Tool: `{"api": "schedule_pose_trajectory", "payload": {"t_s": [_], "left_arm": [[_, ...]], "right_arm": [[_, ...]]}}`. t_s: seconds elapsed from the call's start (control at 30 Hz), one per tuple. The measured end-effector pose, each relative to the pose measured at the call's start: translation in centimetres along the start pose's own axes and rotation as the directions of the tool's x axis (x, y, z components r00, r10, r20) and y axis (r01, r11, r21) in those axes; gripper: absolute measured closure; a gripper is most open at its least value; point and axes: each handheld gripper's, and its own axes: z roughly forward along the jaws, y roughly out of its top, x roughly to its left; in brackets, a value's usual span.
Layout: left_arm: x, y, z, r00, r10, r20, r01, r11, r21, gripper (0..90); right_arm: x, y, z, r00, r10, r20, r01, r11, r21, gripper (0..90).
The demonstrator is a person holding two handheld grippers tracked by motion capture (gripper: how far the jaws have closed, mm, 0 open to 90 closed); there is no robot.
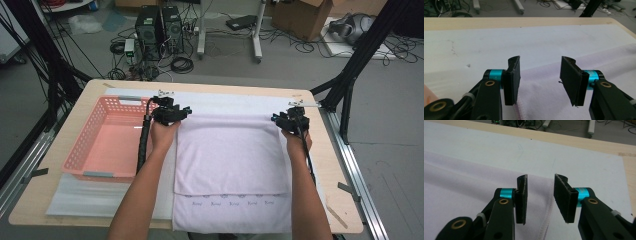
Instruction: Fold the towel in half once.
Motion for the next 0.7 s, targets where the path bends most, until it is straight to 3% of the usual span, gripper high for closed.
{"api": "schedule_pose_trajectory", "payload": {"t_s": [0.1, 0.2, 0.23, 0.27, 0.4, 0.5, 0.7], "left_arm": [[-0.6, -0.6, -0.6, 0.9998, 0.008, 0.018, -0.007, 0.9999, -0.014, 50.1], [-1.1, -1.2, -1.2, 0.9987, 0.023, 0.046, -0.024, 0.9995, 0.022, 49.5], [-1.4, -1.4, -1.4, 0.9982, 0.03, 0.051, -0.031, 0.9994, 0.013, 48.3], [-1.7, -1.8, -1.9, 0.9977, 0.041, 0.054, -0.04, 0.9989, -0.024, 49.7], [-2.5, -2.8, -2.9, 0.9959, 0.049, 0.076, -0.047, 0.9984, -0.031, 51.1], [-3.0, -3.5, -3.6, 0.9939, 0.055, 0.096, -0.052, 0.9981, -0.033, 51.0], [-4.5, -5.6, -5.2, 0.9867, 0.104, 0.125, -0.102, 0.9946, -0.019, 50.7]], "right_arm": [[0.0, -0.3, -0.7, 0.9999, 0.002, -0.013, -0.002, 1.0, 0.014, 62.5], [0.1, -1.1, -1.6, 0.9994, 0.004, -0.035, -0.004, 1.0, 0.021, 61.9], [0.1, -1.3, -1.9, 0.9985, 0.018, -0.052, -0.017, 1.0, 0.023, 61.7], [0.2, -1.5, -2.2, 0.9984, 0.019, -0.054, -0.017, 1.0, 0.024, 61.7], [0.4, -2.4, -3.5, 0.9973, 0.02, -0.071, -0.015, 0.997, 0.072, 60.2], [0.9, -2.8, -4.8, 0.9975, 0.001, -0.07, 0.002, 0.999, 0.039, 61.5], [1.6, -3.9, -6.7, 0.9956, -0.001, -0.093, 0.002, 1.0, 0.017, 61.5]]}}
